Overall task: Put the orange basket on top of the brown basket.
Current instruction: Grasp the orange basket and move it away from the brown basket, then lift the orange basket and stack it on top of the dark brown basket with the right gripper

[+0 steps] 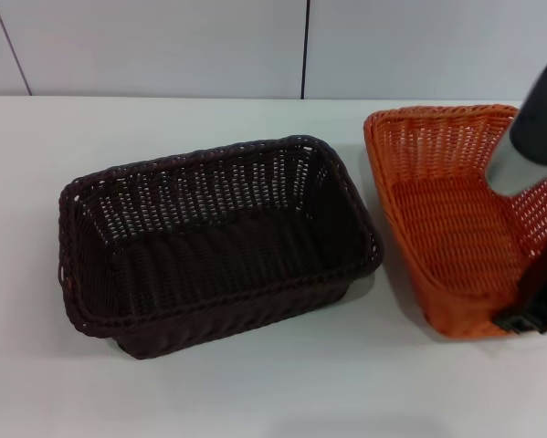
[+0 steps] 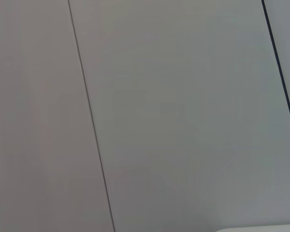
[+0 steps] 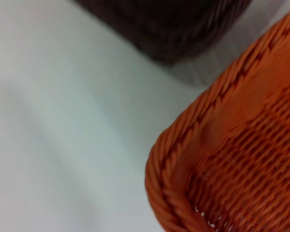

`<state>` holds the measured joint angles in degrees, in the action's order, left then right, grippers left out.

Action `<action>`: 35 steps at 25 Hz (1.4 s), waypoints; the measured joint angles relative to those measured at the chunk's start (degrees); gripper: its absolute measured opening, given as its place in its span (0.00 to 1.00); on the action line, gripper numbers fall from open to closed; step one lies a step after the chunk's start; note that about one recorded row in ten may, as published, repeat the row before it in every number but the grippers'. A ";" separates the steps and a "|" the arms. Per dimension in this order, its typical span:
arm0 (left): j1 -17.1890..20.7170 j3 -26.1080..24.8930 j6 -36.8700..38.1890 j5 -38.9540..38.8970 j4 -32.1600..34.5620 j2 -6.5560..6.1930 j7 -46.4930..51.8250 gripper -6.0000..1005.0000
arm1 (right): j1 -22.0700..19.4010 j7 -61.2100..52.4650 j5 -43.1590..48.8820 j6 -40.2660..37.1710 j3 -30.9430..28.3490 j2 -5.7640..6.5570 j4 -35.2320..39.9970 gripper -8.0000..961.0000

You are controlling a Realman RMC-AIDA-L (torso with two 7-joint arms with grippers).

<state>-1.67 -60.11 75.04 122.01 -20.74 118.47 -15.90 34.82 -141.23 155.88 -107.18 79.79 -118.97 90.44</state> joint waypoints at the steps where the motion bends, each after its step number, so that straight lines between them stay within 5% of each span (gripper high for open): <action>1: 0.08 0.00 0.10 0.05 0.04 0.00 0.00 0.69 | 0.01 -1.15 -1.18 0.12 -0.09 -0.01 1.45 0.32; 13: 0.56 0.49 0.70 0.16 0.34 0.00 -0.01 0.69 | 0.74 -7.85 -1.67 2.25 -0.37 0.03 8.87 0.17; 22: 0.60 0.86 1.59 0.16 0.62 0.00 0.00 0.69 | 3.36 -10.12 -1.18 2.76 -0.66 0.14 17.12 0.16; 27: 0.61 0.89 1.61 0.15 0.62 0.00 0.08 0.69 | 5.24 -5.05 -2.53 4.13 1.51 0.18 17.94 0.16; 35: 0.63 0.89 1.35 -0.20 0.61 0.07 2.96 0.69 | 5.46 19.07 -3.01 8.12 14.96 -0.01 25.87 0.16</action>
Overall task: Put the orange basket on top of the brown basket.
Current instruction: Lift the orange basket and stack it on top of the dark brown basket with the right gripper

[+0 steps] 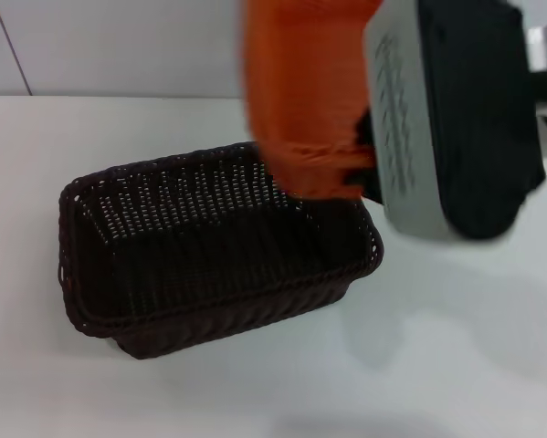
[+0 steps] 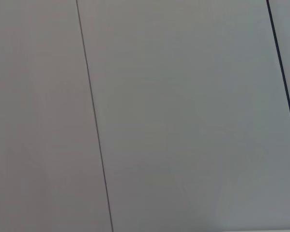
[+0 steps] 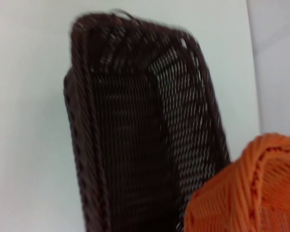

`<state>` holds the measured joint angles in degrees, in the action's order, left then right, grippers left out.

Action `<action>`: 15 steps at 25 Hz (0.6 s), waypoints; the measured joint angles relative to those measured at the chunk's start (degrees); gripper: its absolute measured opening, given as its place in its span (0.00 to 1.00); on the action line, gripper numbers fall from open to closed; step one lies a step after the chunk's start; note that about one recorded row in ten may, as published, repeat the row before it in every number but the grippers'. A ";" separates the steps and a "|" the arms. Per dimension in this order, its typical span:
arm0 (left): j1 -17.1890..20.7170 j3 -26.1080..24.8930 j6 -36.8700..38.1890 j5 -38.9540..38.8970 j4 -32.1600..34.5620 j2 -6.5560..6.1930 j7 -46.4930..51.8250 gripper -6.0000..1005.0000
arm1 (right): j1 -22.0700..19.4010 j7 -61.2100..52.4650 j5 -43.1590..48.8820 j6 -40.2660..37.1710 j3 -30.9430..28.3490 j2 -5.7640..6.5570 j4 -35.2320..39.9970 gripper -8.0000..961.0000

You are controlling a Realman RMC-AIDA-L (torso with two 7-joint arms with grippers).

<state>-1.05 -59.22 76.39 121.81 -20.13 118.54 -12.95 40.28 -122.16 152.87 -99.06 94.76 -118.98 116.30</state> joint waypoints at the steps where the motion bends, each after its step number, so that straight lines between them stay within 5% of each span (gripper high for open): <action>1: 0.00 0.00 0.00 0.00 0.00 0.00 0.00 0.69 | 0.01 5.49 0.07 1.18 1.65 0.00 1.34 0.16; 8: -0.19 0.66 -0.15 -0.02 -0.09 0.18 0.10 0.69 | -2.08 23.42 -0.06 4.39 4.59 -0.10 1.21 0.16; 15: -0.40 0.74 -1.14 -0.18 -0.51 0.41 2.35 0.69 | -8.58 42.06 -0.28 7.72 4.22 0.01 1.18 0.16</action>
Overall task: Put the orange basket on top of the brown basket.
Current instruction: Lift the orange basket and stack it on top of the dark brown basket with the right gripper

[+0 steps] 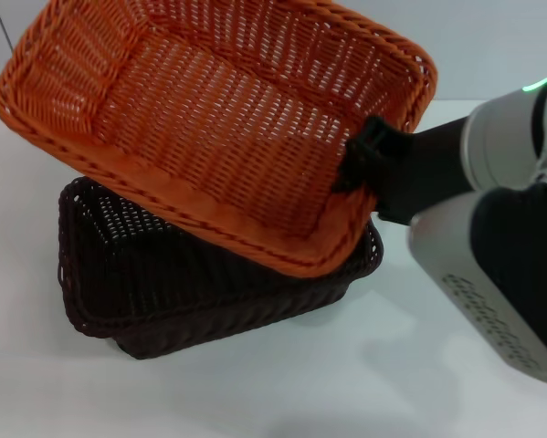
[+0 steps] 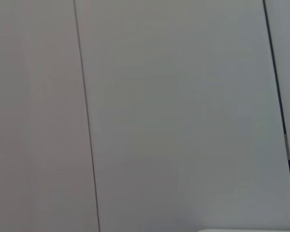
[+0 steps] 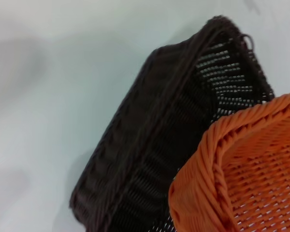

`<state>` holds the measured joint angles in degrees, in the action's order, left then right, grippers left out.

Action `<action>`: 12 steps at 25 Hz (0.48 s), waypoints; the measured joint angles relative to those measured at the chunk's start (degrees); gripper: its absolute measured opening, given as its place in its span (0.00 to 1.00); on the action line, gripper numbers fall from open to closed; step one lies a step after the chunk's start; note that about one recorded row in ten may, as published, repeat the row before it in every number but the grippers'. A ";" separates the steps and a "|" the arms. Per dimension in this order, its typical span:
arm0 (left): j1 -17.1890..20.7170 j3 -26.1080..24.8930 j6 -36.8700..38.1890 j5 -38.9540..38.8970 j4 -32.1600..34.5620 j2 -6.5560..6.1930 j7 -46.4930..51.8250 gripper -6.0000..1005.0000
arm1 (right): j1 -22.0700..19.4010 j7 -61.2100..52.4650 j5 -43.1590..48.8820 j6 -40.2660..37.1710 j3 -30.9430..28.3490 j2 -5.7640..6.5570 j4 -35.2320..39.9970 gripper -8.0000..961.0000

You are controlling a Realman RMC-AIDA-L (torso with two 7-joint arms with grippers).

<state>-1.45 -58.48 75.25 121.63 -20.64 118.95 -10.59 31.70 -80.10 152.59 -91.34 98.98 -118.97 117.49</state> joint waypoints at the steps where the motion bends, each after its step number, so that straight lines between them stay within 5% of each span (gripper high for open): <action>1: 0.05 -0.20 -0.30 -0.08 -0.05 0.00 1.53 0.69 | -1.22 2.70 0.06 0.98 -0.26 0.07 -0.08 0.16; 12: -0.21 -0.25 -0.68 -2.29 0.57 -0.11 4.96 0.69 | -6.15 12.02 3.73 8.35 0.38 0.17 -3.23 0.17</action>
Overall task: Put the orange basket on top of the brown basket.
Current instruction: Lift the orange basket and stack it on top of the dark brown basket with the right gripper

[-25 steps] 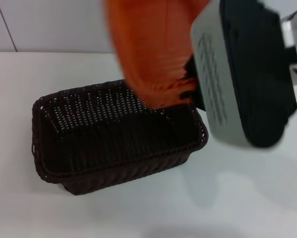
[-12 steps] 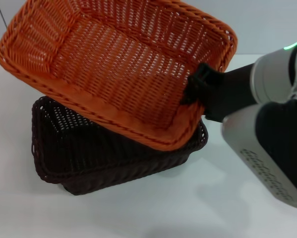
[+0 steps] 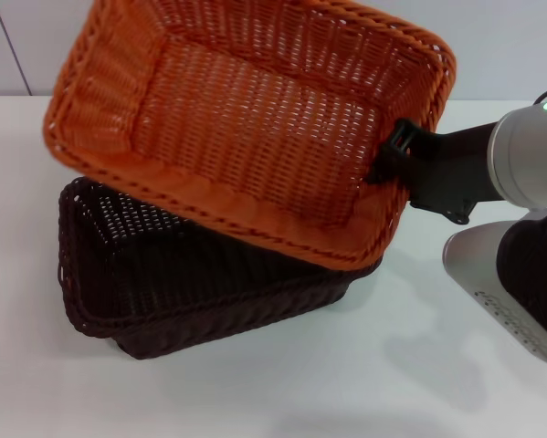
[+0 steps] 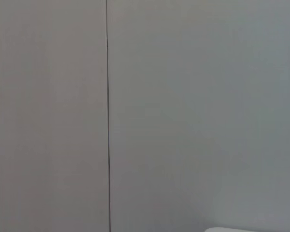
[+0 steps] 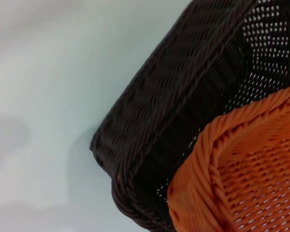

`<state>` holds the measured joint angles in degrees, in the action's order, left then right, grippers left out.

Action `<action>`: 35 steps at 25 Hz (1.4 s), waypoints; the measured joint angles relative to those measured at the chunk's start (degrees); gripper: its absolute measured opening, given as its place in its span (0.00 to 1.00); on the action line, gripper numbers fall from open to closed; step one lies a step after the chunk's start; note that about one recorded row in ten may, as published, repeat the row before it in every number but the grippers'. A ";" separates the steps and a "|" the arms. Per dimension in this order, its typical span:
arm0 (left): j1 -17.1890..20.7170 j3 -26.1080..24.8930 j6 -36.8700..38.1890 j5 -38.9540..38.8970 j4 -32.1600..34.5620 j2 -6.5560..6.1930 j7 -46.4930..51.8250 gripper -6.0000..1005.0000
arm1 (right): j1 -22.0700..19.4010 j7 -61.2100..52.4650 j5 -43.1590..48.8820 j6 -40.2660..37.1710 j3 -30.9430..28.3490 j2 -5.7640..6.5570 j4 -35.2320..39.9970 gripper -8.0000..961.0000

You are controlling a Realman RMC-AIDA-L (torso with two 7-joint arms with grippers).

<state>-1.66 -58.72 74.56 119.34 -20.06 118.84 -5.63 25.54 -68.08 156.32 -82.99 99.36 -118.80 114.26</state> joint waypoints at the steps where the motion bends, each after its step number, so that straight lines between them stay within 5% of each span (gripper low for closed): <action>1: 0.00 0.00 0.00 0.00 0.00 0.00 0.00 0.69 | -0.23 0.31 0.09 0.86 0.22 -0.02 -0.63 0.17; 16: -0.19 0.11 -0.38 -0.27 0.03 -0.02 0.07 0.69 | -6.27 -5.43 6.46 10.25 8.45 -0.17 -1.61 0.20; 35: -0.86 0.87 -3.05 0.17 0.91 -0.26 0.19 0.69 | -14.76 -8.48 10.90 12.94 18.02 -0.19 4.26 0.58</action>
<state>-2.52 -57.85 71.52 119.52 -19.15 118.58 -5.45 10.78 -76.56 167.21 -70.05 117.38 -119.00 118.52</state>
